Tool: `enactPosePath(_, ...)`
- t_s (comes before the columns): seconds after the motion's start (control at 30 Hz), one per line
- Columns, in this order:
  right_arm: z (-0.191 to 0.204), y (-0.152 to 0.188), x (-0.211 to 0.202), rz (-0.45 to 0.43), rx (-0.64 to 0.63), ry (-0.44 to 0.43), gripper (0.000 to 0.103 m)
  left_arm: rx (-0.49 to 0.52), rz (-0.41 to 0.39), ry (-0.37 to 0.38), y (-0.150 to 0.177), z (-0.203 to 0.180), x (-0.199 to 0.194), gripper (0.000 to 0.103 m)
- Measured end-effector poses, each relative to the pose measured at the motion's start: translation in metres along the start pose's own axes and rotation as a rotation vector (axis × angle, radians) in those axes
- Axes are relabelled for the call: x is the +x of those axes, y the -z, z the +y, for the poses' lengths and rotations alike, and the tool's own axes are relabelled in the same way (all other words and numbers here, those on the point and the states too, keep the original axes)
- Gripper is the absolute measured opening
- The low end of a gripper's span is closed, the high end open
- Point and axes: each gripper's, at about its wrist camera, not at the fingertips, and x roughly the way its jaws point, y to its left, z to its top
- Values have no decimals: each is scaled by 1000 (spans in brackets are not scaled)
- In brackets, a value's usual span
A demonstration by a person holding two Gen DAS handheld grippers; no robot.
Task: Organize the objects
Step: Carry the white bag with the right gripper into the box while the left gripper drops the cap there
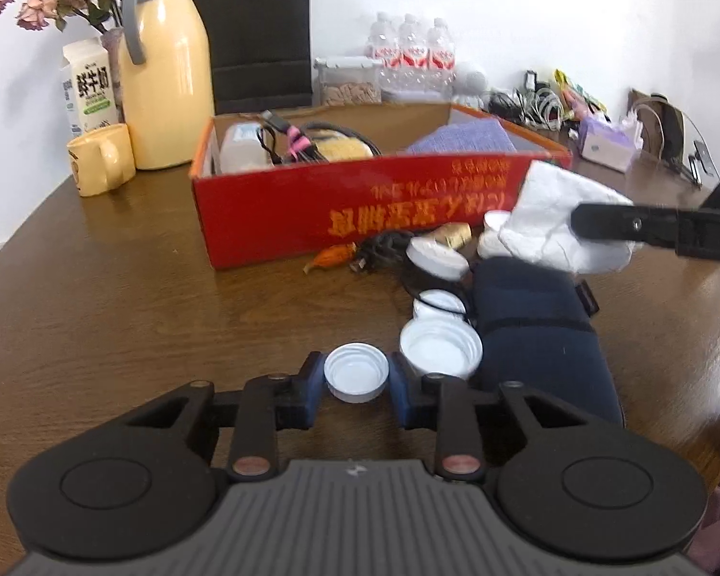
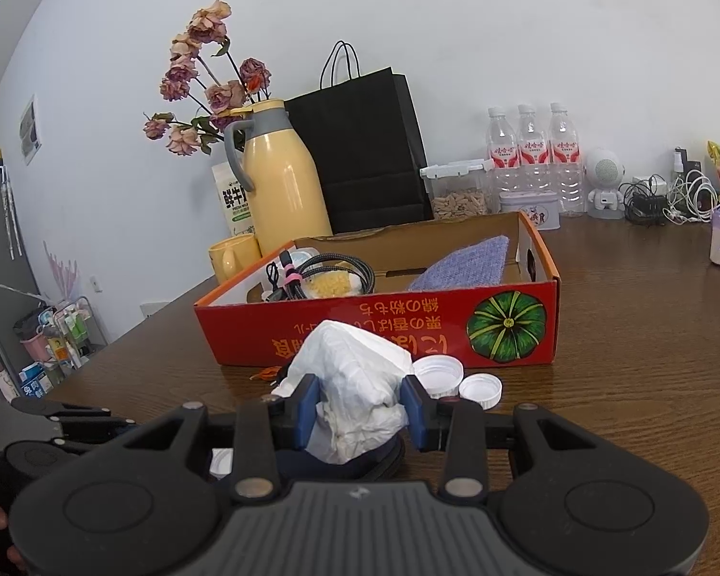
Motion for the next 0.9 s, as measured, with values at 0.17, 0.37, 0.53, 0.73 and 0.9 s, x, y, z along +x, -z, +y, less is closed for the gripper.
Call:
enactPosePath(0.17, 1, -13, 4, -28, -17, 4, 36, -7, -83, -34, -24, 5, -7, 29)
enactPosePath(0.37, 3, -46, 16, -105, -63, 18, 36, 0, -202, -54, -70, 2, -3, 29)
enactPosePath(0.53, -1, -79, 47, -138, -96, 57, 36, -13, -258, -70, -108, -4, 13, 30)
enactPosePath(0.73, -11, -109, 103, -110, -106, 118, 36, -49, -268, -100, -149, -6, 48, 30)
enactPosePath(0.9, -13, -118, 154, -78, -111, 164, 36, -87, -241, -136, -174, -2, 91, 30)
